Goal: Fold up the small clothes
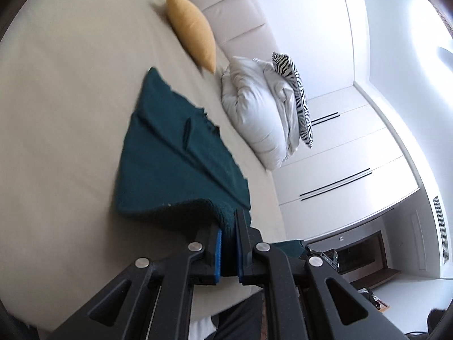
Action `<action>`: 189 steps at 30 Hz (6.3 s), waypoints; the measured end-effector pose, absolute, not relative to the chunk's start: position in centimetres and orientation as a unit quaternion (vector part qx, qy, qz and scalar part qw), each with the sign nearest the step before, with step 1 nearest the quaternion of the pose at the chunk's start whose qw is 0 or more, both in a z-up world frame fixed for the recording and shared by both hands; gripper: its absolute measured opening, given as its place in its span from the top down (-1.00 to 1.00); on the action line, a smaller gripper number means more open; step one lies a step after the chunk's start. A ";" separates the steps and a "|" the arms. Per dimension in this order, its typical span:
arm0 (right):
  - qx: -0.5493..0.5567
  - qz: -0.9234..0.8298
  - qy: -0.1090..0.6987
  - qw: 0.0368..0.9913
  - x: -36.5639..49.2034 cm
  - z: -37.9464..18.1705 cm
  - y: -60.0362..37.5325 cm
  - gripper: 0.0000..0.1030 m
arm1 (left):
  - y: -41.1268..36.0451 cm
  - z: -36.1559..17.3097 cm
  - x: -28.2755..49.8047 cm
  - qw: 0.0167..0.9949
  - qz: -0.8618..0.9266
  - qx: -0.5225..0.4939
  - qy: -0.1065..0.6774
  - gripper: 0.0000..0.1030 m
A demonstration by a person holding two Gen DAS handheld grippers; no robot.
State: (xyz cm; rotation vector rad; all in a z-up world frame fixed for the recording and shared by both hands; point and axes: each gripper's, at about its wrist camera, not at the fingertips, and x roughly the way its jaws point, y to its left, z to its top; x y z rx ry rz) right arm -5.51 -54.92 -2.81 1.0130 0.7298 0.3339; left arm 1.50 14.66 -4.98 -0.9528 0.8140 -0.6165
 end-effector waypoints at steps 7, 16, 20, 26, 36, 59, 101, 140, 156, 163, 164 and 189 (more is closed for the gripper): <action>0.482 0.120 0.328 0.803 4.4 -2.4 -55.4 0.91 | 14.9 -4.1 10.2 0.778 -0.256 -0.448 0.360 0.83; 0.462 0.071 0.343 0.815 17.4 -4.7 -55.3 0.91 | 14.4 -5.9 20.9 0.780 -0.224 -0.451 0.371 0.83; 0.460 0.053 0.358 0.811 22.6 -7.1 -55.2 0.91 | 14.3 -6.9 24.2 0.781 -0.206 -0.452 0.379 0.83; 0.461 0.030 0.371 0.806 29.2 -10.1 -54.9 0.90 | 13.8 -9.1 28.9 0.784 -0.187 -0.439 0.398 0.82; 0.438 -0.038 0.391 0.809 34.7 -15.5 -54.6 0.05 | 13.6 -11.9 31.6 0.786 -0.152 -0.415 0.432 -0.08; 0.200 -0.008 0.443 0.874 26.3 -12.1 -46.9 -0.02 | 10.9 -11.0 17.2 0.854 -0.119 -0.260 0.434 -0.06; 0.194 -0.021 0.448 0.872 15.5 -13.8 -50.1 0.91 | 9.0 -12.2 14.0 0.862 -0.129 -0.170 0.460 0.88; 0.348 0.165 0.456 0.802 37.6 -16.1 -38.6 0.26 | 3.9 -12.7 31.2 0.898 -0.111 -0.120 0.408 -0.19; 0.435 -0.019 0.327 0.839 29.5 -16.5 -56.6 0.75 | 7.3 -10.0 27.1 0.889 -0.116 -0.174 0.407 0.03; 0.336 0.182 0.356 0.853 23.0 -10.7 -41.6 -0.26 | 1.5 -8.0 18.6 0.890 -0.168 -0.116 0.407 -0.28; 0.334 0.208 0.373 0.840 22.9 -11.2 -39.2 -0.26 | 0.8 -8.6 18.0 0.886 -0.172 -0.106 0.417 -0.28; 0.288 -0.042 0.326 0.899 12.7 -9.6 -51.6 -0.03 | 0.5 -12.0 15.9 0.876 -0.157 -0.062 0.452 -0.26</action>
